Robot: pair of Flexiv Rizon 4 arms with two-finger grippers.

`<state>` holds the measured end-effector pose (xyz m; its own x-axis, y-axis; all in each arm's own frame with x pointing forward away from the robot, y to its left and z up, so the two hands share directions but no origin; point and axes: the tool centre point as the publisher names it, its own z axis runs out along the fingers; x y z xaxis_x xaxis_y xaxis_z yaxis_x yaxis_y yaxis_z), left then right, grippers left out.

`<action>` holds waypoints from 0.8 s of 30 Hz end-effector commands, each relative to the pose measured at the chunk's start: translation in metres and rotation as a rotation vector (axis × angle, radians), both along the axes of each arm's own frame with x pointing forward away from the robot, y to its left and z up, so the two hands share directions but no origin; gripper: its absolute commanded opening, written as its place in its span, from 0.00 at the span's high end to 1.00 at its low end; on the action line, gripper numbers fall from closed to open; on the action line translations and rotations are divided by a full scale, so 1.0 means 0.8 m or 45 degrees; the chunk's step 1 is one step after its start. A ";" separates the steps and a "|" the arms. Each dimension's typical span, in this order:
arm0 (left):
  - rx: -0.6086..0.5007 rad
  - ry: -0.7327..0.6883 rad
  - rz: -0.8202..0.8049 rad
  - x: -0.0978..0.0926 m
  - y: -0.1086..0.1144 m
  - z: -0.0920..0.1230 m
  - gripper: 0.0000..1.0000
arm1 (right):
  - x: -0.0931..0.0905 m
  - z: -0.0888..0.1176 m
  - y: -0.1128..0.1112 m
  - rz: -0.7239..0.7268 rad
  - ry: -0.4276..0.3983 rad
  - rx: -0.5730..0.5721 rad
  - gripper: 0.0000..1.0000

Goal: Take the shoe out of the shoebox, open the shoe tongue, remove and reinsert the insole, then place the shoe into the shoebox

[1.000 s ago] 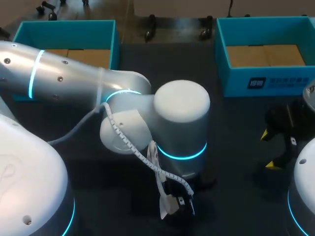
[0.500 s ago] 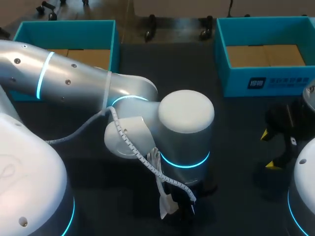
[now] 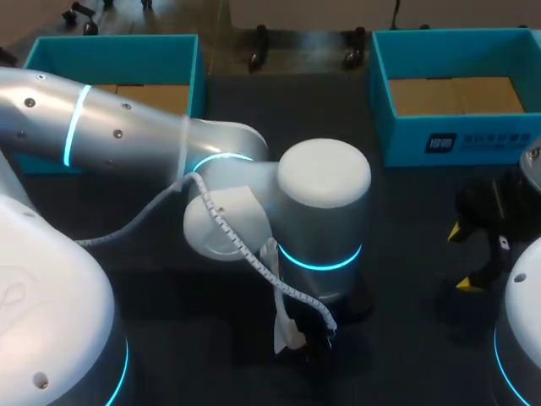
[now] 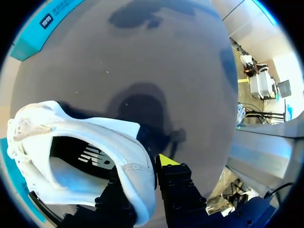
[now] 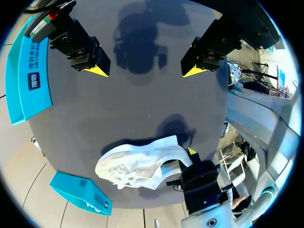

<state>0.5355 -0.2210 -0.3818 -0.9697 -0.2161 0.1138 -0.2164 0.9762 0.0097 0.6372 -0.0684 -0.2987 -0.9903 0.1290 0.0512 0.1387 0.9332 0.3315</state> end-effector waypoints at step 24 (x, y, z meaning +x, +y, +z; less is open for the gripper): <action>-0.045 -0.016 -0.048 0.126 0.079 0.173 1.00 | -0.001 0.000 0.000 0.000 -0.002 -0.003 0.00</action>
